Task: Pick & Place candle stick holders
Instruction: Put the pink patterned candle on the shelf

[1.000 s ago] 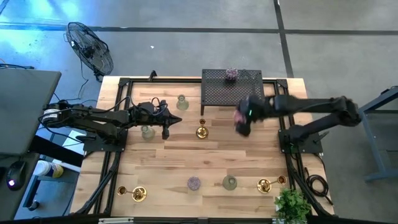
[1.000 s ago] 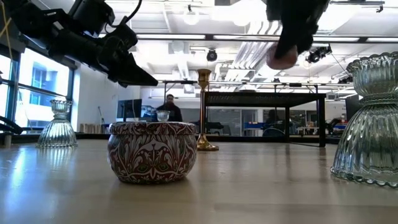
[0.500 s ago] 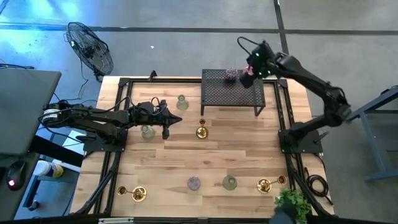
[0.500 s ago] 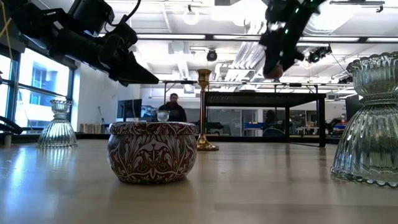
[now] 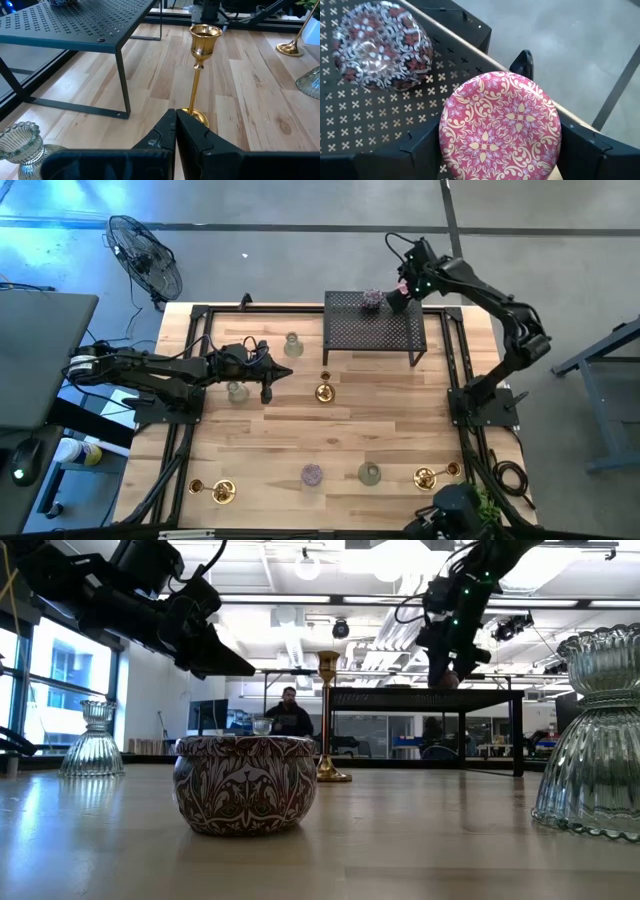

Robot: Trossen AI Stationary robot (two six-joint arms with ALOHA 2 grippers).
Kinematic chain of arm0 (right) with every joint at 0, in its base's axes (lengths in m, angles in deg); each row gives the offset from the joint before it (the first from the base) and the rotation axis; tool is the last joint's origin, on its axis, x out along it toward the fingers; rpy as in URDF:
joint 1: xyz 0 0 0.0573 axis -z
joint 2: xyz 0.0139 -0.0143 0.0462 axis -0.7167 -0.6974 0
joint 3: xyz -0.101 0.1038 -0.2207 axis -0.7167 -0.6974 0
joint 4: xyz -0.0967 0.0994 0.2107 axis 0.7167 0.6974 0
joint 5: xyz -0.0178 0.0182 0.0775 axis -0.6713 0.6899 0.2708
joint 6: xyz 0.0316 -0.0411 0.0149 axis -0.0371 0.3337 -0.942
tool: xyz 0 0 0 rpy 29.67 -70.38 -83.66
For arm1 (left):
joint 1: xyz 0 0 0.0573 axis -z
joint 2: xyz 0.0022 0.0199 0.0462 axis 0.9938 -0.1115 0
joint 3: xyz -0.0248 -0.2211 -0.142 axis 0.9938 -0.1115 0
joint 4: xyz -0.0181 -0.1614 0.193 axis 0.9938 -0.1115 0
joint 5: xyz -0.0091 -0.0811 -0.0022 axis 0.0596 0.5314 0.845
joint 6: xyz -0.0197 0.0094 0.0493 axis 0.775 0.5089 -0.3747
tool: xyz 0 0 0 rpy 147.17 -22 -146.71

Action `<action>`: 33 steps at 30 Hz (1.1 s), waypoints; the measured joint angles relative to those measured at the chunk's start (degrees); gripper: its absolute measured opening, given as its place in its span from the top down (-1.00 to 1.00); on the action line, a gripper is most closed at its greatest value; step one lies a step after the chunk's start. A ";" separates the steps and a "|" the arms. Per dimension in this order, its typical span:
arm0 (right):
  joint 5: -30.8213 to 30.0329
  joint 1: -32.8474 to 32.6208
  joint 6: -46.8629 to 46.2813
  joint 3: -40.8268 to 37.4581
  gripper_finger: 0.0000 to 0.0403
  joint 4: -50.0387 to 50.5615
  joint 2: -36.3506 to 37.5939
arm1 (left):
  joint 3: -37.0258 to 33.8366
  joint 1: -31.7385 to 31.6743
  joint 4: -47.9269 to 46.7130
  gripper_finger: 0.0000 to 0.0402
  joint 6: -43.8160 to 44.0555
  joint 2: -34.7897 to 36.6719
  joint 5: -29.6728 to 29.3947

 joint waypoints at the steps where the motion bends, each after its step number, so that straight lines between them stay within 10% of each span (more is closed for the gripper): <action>1: 0.46 0.15 -0.02 -0.28 -0.44 -0.16 -0.03 | -0.01 0.00 0.00 0.97 0.00 0.00 0.00; 33: -1.14 2.47 2.02 -5.62 -0.46 -8.59 -0.27 | -0.02 0.02 0.35 0.97 0.02 0.00 0.39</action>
